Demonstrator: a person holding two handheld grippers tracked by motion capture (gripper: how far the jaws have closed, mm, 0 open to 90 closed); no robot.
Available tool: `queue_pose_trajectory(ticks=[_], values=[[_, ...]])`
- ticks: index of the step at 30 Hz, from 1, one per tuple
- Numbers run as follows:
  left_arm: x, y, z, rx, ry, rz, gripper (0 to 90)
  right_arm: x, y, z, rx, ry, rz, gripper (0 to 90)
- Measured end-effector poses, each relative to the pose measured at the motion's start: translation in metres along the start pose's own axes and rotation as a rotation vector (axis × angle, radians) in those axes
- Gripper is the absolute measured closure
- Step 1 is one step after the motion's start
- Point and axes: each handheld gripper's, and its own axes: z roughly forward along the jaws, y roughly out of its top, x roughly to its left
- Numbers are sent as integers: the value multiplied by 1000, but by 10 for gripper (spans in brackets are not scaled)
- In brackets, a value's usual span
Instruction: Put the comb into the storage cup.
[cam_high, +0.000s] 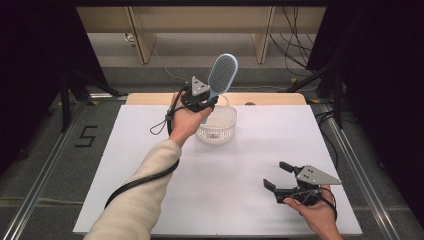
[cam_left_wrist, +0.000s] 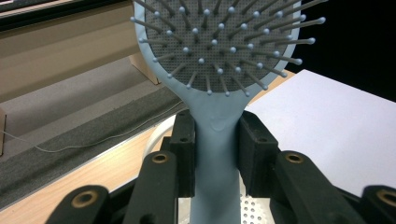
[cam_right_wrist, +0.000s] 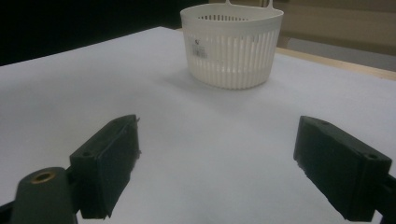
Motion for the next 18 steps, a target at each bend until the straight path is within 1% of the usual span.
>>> queue_pose_trajectory(ticks=[18], values=[[-2, 3, 4, -8, -15, 4, 696, 0, 0, 0, -3, 1, 0, 150]])
